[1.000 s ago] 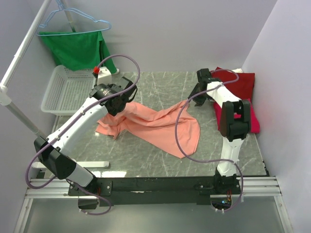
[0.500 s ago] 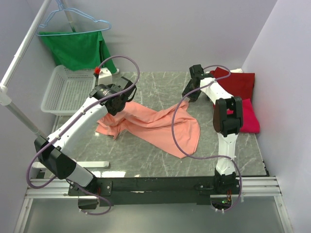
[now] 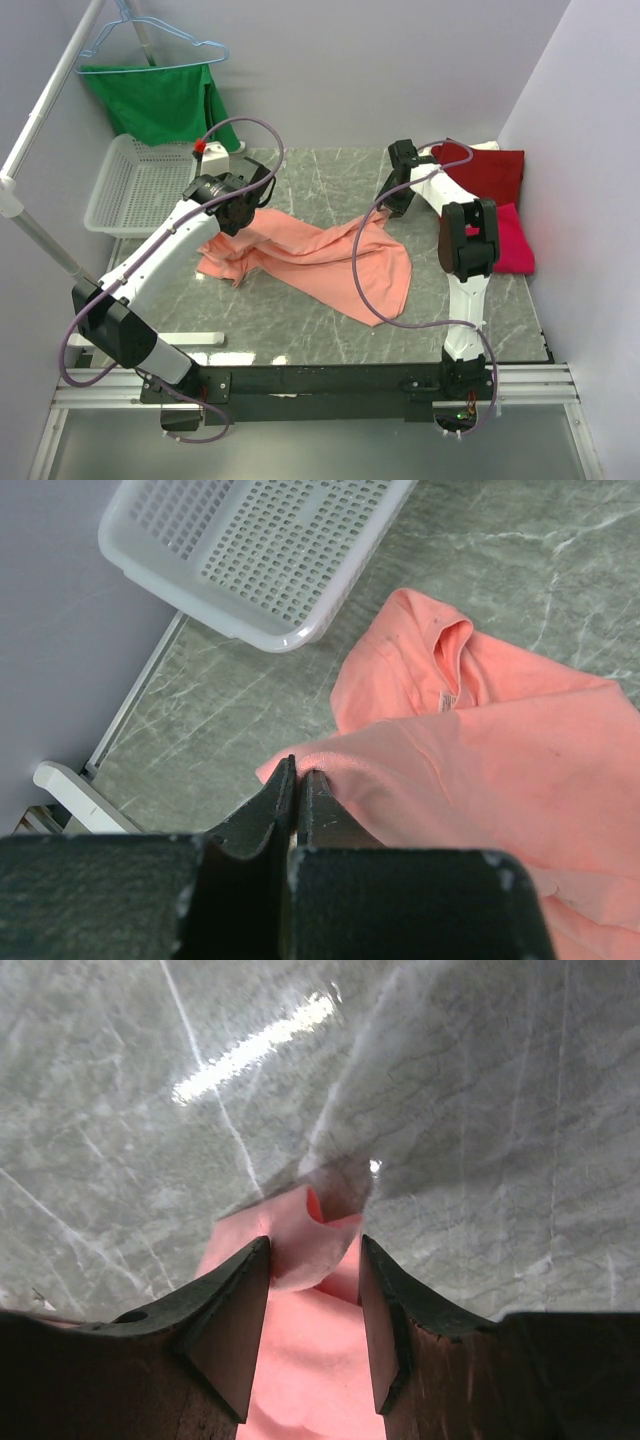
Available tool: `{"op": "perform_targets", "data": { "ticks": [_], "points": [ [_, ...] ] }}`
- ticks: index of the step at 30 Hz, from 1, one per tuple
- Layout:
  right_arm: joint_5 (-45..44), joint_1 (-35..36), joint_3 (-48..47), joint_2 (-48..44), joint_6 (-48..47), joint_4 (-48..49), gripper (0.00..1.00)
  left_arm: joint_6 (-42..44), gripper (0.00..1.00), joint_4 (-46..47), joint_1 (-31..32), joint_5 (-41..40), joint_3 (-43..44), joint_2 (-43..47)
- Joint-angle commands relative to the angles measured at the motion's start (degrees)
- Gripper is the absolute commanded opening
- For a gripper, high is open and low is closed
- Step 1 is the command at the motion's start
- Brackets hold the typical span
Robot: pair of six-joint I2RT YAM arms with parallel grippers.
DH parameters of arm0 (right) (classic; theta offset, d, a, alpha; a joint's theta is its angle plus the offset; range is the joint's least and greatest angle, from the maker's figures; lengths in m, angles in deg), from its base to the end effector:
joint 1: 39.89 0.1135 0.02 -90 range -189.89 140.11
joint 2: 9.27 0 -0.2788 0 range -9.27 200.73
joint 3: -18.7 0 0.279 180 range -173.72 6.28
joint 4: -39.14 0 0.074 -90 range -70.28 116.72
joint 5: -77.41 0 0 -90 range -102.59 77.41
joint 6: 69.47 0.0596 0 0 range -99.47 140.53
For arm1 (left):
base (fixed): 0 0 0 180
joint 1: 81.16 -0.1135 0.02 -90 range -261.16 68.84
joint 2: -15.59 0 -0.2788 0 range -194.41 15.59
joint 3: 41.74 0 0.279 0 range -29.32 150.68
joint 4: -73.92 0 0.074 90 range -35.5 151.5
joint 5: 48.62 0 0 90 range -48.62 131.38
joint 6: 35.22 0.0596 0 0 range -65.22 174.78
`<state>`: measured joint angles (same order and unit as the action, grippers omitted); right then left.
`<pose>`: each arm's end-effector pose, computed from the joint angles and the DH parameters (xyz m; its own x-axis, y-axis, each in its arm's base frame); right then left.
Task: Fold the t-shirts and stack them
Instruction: Flatten the tshirt out
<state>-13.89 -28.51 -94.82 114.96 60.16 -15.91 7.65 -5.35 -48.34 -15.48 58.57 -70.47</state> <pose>0.4961 0.0985 0.1704 -0.8085 0.4877 -0.3294 0.4253 0.8710 0.2459 0.2928 -0.1295 0.3637 -0.5176 -0.1429 -0.8436 -0.5589 0.8030 0.2069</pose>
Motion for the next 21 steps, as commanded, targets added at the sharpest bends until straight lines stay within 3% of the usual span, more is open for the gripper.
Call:
{"op": "perform_targets", "data": {
  "ticks": [1, 7, 12, 17, 21],
  "points": [
    [-1.2, 0.4, 0.0, -0.4, 1.1, 0.2, 0.48, 1.7, 0.01, 2.1, -0.7, 0.3, -0.6, 1.9],
    [-0.5, 0.5, 0.3, 0.5, 1.3, 0.9, 0.43, 2.0, 0.01, 1.9, -1.4, 0.4, -0.8, 2.0],
    [-0.2, 0.4, -0.3, 1.1, 1.3, 1.0, 0.21, 2.2, 0.01, 1.8, -1.5, 0.5, -1.0, 2.0],
    [0.4, 0.5, -0.4, 2.2, 1.1, 1.1, 0.30, 2.5, 0.01, 1.9, -1.9, 0.7, -1.3, 2.6],
    [0.8, 0.7, -0.1, 2.6, 1.1, 1.5, 0.29, 2.7, 0.01, 2.1, -2.1, 0.8, -1.8, 3.0]
  ]
}}
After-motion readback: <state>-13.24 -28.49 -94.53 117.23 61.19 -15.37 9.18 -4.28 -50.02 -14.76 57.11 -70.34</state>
